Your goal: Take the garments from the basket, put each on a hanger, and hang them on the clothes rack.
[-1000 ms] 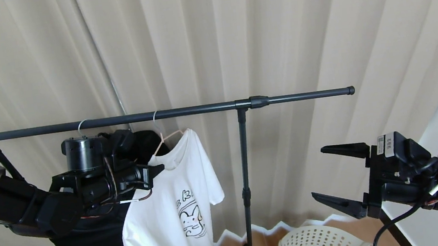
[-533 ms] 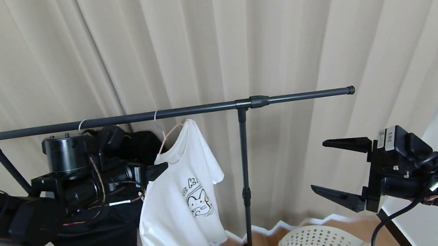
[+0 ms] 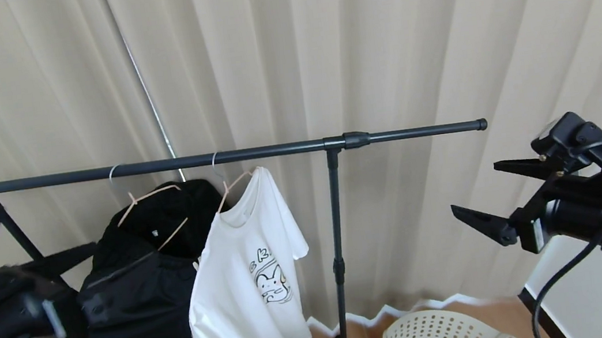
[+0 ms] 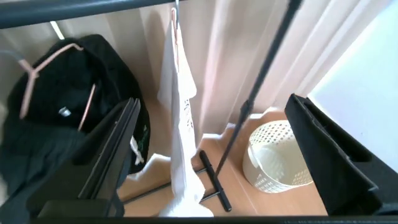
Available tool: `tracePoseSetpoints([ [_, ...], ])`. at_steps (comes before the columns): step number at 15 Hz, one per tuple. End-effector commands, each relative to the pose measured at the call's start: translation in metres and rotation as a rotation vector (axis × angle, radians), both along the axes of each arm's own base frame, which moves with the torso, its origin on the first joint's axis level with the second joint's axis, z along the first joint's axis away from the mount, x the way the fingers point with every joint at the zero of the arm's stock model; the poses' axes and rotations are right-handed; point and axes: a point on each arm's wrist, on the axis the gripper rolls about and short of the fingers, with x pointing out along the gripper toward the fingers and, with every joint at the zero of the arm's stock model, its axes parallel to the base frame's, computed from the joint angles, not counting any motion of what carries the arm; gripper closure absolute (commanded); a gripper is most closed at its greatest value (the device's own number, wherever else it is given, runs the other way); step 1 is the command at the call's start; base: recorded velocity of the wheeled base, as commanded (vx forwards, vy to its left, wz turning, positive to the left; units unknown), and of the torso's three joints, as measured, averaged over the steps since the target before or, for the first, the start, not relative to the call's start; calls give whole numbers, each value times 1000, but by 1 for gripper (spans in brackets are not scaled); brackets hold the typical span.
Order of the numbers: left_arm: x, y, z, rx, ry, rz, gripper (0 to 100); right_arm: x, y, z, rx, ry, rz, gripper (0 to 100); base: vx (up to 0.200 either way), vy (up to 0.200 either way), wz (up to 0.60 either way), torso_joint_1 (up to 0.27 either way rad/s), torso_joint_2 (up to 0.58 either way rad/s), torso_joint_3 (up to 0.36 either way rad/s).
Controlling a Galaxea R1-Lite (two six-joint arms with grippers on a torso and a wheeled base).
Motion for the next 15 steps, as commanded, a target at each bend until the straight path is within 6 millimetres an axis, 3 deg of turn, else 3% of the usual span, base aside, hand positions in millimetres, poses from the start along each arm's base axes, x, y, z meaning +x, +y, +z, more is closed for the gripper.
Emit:
tracePoseSetpoints([
  [1,-104,18,-57,0,8,2,0,-43,-14,29,16,-46,-10,0,0,0,0,0,0,0],
  [2,-128,23,-99,5,37,9,0,-72,-24,19,17,-48,-9,0,0,0,0,0,0,0],
  [4,-145,26,-109,-34,11,27,0,-100,-34,-8,4,-13,-13,0,0,0,0,0,0,0],
  [5,-147,26,-109,-76,-1,80,0,-114,-40,-23,-4,3,-19,0,0,0,0,0,0,0],
  [8,-158,24,-110,19,-193,274,0,-157,-56,-60,-12,-30,-87,0,0,0,0,0,0,0],
  [10,-160,24,-110,4,-221,309,0,-176,-63,-70,0,-67,-107,0,0,0,0,0,0,0],
  [12,-160,23,-109,-143,-184,308,0,-198,-71,-85,5,-75,-117,0,0,0,0,0,0,0],
  [15,-160,23,-109,-137,-183,248,0,-217,-77,-90,8,-115,-194,0,0,0,0,0,0,0],
])
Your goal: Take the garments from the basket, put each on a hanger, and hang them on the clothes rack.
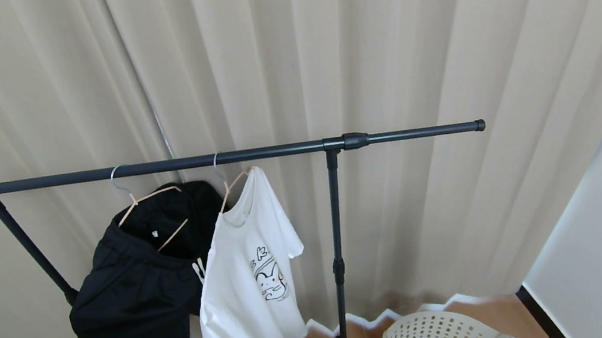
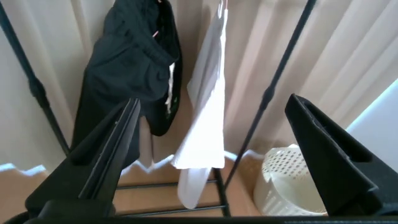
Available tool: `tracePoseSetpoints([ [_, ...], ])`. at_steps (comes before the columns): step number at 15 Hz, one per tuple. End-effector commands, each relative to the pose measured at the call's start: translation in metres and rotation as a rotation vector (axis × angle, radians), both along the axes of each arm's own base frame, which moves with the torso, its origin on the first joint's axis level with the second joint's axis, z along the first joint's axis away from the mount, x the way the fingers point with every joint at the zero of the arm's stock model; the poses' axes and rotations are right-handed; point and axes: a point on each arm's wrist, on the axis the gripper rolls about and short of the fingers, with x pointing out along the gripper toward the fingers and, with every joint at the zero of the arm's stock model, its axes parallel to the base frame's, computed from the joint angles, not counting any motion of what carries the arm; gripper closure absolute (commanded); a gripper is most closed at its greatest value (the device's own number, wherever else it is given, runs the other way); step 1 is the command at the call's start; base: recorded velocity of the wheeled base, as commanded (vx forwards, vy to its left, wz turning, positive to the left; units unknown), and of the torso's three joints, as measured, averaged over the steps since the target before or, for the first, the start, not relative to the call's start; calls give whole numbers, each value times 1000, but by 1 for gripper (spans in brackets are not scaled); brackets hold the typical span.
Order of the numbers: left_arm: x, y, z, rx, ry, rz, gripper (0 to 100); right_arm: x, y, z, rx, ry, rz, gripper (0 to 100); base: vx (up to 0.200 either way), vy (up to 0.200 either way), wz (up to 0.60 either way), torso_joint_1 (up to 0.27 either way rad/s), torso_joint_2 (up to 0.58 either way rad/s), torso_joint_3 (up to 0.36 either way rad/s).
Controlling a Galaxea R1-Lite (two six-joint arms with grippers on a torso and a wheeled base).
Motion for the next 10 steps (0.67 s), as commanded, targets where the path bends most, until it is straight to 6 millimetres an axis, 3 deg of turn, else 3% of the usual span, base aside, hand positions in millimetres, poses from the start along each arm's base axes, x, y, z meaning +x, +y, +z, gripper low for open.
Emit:
tracePoseSetpoints([
  [1,-3,2,-1,18,-29,-130,0,-25,-8,-2,40,-171,-88,0,0,0,0,0,0,0],
  [4,-7,2,-2,61,-90,-119,0,-24,-12,-9,38,-246,-348,0,0,0,0,0,0,0],
  [5,-9,2,-2,64,-112,-103,0,-24,-13,-3,57,-302,-415,0,0,0,0,0,0,0],
  [8,-9,2,-2,13,-101,-89,0,-26,-13,-5,-46,-290,-646,0,0,0,0,0,0,0],
  [10,-9,2,-2,-5,-97,-90,0,-29,-8,-5,-129,-348,-493,0,0,0,0,0,0,0],
])
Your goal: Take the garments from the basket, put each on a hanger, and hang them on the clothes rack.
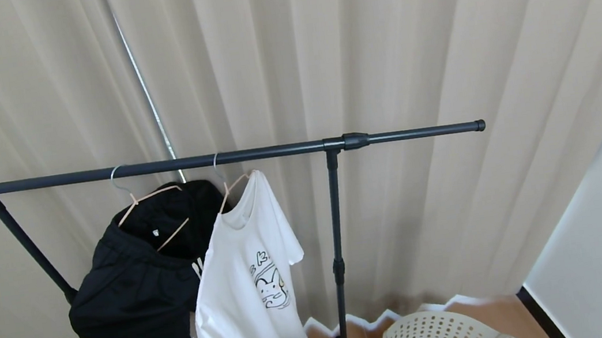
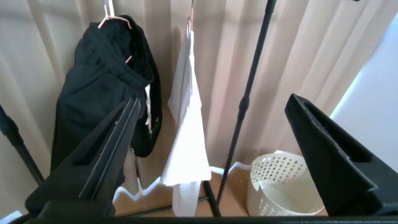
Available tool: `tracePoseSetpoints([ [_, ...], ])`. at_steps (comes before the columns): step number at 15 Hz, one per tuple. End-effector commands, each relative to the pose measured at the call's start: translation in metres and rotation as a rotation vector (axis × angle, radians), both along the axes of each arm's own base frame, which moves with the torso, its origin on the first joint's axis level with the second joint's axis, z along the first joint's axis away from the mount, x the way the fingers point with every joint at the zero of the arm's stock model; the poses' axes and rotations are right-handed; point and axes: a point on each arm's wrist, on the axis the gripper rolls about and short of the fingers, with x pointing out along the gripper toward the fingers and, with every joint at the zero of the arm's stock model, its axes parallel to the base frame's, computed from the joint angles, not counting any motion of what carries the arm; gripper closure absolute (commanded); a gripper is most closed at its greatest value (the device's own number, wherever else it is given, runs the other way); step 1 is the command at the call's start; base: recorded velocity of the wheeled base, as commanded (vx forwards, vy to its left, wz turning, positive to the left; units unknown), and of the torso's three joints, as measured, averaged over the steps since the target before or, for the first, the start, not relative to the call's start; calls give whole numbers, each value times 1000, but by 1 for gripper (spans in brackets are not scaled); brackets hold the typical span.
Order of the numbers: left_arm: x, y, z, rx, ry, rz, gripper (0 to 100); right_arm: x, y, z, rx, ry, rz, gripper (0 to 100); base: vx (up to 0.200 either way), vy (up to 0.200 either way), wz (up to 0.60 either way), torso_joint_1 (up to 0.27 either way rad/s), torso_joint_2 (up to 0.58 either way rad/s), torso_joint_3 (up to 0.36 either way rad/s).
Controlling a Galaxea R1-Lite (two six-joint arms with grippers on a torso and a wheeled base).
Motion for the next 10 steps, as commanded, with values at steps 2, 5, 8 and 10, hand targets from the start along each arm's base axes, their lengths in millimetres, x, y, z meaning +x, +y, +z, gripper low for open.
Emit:
tracePoseSetpoints([
  [2,0,0,0,-3,-1,-1,0,-5,9,0,20,-76,287,0,0,0,0,0,0,0],
  [5,0,0,0,-3,-1,0,0,-6,13,-12,265,12,464,0,0,0,0,0,0,0],
  [8,0,0,0,-8,0,2,0,-6,13,-12,267,8,449,0,0,0,0,0,0,0],
  [10,0,0,0,-11,1,3,0,-6,13,-12,269,8,449,0,0,0,0,0,0,0],
])
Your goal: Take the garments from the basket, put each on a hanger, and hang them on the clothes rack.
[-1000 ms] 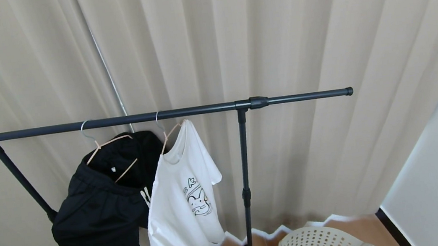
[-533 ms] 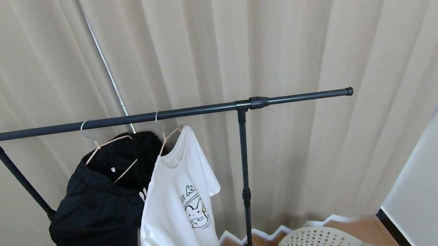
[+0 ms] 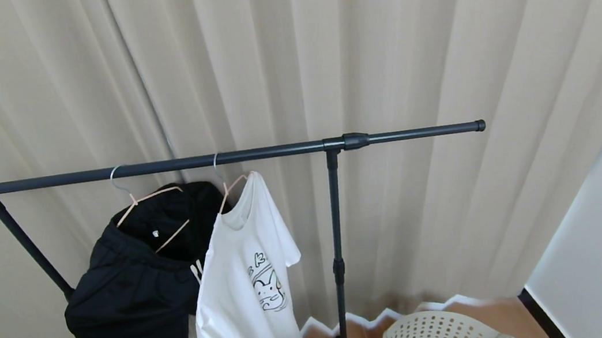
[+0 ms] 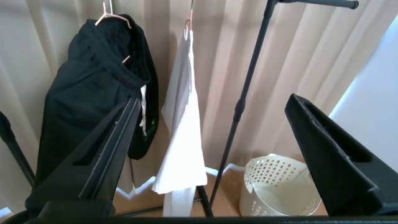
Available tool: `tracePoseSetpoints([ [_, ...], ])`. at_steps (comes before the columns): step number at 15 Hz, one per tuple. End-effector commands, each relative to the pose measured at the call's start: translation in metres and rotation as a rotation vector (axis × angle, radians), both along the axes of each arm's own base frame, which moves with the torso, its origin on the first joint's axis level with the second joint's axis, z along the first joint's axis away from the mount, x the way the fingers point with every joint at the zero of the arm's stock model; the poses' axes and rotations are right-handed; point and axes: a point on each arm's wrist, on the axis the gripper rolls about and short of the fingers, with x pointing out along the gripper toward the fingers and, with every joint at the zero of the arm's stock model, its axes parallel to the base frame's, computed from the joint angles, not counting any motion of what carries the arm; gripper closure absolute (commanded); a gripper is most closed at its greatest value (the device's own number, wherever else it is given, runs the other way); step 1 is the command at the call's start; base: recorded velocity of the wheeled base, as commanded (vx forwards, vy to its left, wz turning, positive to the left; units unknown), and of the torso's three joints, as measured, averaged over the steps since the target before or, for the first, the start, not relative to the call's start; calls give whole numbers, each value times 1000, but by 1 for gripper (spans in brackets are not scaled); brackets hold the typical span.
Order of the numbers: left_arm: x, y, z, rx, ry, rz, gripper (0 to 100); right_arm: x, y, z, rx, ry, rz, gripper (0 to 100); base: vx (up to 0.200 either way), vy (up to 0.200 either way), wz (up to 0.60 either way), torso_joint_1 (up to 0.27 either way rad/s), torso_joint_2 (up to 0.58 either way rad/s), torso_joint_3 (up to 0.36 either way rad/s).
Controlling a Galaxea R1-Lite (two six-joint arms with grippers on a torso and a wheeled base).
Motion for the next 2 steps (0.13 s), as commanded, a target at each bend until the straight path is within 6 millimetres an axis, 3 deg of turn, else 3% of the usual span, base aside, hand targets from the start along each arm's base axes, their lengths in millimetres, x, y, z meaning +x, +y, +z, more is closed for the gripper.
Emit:
tracePoseSetpoints([
  [1,0,0,0,-1,1,1,0,0,0,0,-3,-2,1,0,0,0,0,0,0,0],
  [2,0,0,0,-1,1,-1,0,0,0,0,-5,-2,1,0,0,0,0,0,0,0],
])
